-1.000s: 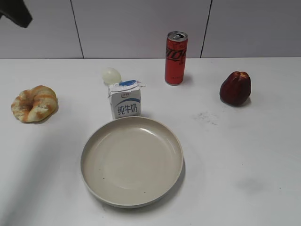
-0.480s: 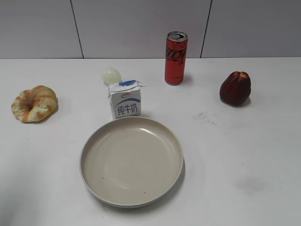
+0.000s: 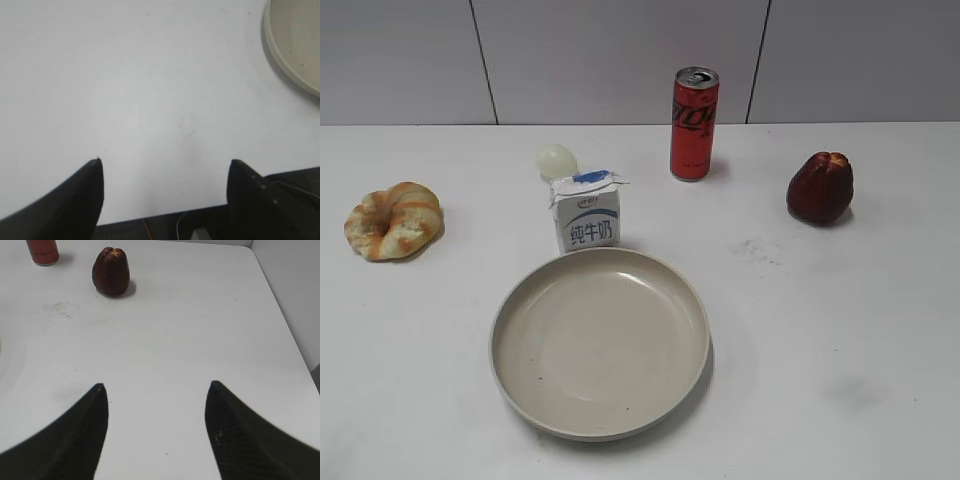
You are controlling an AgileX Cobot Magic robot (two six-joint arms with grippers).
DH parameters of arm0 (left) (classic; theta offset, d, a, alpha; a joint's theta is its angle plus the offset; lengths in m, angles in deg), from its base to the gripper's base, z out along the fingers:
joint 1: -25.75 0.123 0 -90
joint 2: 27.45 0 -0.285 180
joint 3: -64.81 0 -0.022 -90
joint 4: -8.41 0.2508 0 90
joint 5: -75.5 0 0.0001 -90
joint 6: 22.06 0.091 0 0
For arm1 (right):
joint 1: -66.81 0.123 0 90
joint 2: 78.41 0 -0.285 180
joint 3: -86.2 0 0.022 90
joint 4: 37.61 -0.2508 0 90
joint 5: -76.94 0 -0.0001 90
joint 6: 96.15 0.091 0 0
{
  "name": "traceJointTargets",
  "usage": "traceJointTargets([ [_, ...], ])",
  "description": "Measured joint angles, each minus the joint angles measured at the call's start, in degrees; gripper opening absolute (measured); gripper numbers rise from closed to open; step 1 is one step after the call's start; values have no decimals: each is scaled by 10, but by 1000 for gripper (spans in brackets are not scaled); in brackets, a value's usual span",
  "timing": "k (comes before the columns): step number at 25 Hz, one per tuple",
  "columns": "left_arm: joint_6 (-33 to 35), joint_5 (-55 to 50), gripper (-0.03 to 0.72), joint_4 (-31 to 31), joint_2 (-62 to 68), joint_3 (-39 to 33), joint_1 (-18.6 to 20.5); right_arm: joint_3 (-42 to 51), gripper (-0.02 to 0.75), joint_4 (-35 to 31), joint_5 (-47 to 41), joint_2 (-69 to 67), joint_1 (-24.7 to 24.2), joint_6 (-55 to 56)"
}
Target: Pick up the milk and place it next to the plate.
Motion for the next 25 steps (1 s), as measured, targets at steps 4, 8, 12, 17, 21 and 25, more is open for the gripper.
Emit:
traceJointTargets([
  [4, -2, 4, 578, 15, -115, -29, 0, 0, 466, 0, 0, 0, 0, 0],
  [8, -14, 4, 578, 34, -182, -30, 0, 0, 466, 0, 0, 0, 0, 0],
  [12, -21, 4, 568, 40, -208, -30, 0, 0, 466, 0, 0, 0, 0, 0],
  [17, -24, 4, 559, 44, -234, -30, 0, 0, 466, 0, 0, 0, 0, 0],
  [21, -25, 5, 558, 45, -266, -31, 0, 0, 466, 0, 0, 0, 0, 0],
  [25, -27, 4, 554, 52, -292, -31, 0, 0, 466, 0, 0, 0, 0, 0],
])
